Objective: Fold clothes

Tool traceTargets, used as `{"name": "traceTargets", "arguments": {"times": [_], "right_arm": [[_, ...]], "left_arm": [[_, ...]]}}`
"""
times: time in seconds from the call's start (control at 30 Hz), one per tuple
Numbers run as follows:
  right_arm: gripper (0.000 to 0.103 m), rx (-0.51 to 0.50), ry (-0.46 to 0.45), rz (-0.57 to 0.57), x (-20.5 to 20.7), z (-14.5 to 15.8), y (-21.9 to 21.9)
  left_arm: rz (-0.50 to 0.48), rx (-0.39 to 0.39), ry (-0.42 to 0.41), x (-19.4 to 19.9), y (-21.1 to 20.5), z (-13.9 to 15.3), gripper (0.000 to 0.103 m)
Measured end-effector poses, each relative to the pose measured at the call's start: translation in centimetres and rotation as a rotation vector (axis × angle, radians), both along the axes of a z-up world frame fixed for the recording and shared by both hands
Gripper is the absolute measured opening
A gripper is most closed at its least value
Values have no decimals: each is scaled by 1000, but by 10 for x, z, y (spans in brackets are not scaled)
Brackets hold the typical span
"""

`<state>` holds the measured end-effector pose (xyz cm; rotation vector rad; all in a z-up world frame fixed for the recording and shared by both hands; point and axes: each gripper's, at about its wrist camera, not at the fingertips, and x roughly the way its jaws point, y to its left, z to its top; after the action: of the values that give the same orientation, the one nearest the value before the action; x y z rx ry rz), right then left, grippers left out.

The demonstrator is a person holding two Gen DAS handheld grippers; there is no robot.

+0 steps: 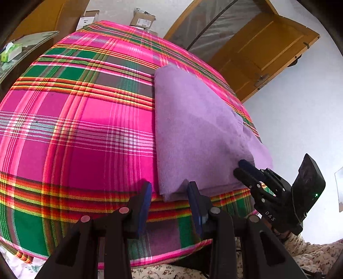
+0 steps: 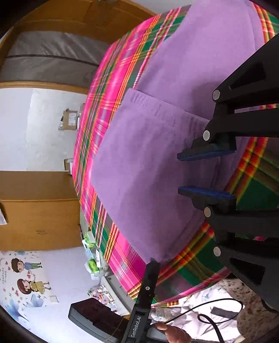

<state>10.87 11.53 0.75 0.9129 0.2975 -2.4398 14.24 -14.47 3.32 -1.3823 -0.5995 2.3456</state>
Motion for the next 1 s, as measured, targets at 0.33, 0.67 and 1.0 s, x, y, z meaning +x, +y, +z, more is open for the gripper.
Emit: {"name": "traceTargets", "arguments": {"times": [0.33,0.67,1.0], "right_arm": [[26,-86,15,97,-4,25,-34],[37,-58,13,262,7,7,-89],[56,24,61,327,21,-4,-120]], "left_arm": [[33,117,7,-18,-24,7,35],[-34,217,-124,-50,-19,-12,35],[-44,352,-170,-63,-19,-10,35]]}}
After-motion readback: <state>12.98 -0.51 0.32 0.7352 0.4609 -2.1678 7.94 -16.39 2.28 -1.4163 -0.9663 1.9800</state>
